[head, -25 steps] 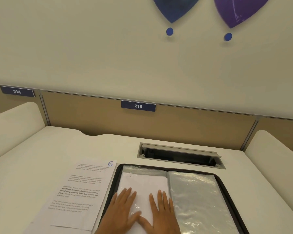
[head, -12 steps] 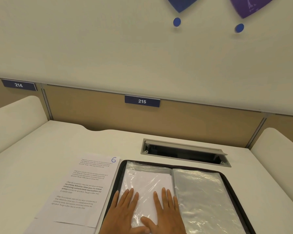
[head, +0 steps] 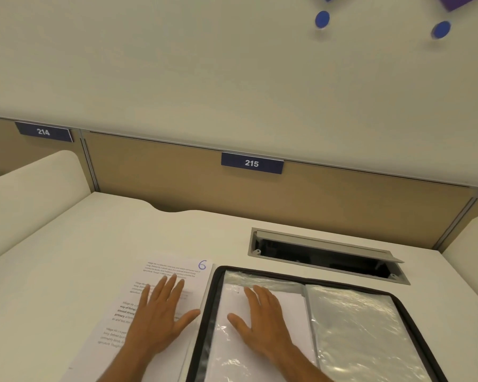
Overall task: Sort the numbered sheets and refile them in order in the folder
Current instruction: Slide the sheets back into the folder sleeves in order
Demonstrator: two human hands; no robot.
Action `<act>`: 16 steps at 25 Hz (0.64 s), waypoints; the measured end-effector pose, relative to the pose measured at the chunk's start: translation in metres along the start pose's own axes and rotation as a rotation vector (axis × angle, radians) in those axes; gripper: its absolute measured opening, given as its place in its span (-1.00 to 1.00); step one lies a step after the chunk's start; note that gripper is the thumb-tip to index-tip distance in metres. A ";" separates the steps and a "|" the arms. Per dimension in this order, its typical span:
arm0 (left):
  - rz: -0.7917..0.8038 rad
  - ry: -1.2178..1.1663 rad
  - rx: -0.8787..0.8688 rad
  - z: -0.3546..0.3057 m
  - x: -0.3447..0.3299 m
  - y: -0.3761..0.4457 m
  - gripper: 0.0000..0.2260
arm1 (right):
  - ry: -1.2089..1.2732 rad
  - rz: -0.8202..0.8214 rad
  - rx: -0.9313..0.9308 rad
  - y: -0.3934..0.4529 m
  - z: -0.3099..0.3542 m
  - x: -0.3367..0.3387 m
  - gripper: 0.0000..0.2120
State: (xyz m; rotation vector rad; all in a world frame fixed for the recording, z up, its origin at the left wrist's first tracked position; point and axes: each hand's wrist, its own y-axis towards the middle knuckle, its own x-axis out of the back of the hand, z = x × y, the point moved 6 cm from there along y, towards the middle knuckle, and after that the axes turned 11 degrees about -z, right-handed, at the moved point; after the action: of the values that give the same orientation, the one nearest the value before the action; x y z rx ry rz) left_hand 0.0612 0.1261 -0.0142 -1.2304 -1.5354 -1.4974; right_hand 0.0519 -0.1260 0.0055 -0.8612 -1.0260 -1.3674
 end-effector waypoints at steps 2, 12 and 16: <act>0.030 0.002 0.018 0.016 -0.009 0.000 -0.24 | 0.028 -0.004 0.050 0.025 0.020 -0.004 0.12; -0.042 0.003 0.015 0.030 -0.033 -0.008 -0.23 | -0.145 0.153 0.168 0.097 0.074 -0.054 0.17; -0.045 0.012 0.004 0.031 -0.034 -0.005 -0.23 | -0.187 0.165 0.150 0.105 0.075 -0.065 0.19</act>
State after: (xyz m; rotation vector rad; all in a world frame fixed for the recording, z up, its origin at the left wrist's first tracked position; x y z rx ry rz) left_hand 0.0727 0.1511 -0.0515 -1.1893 -1.5671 -1.5269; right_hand 0.1548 -0.0283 -0.0207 -0.9519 -1.1584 -1.0729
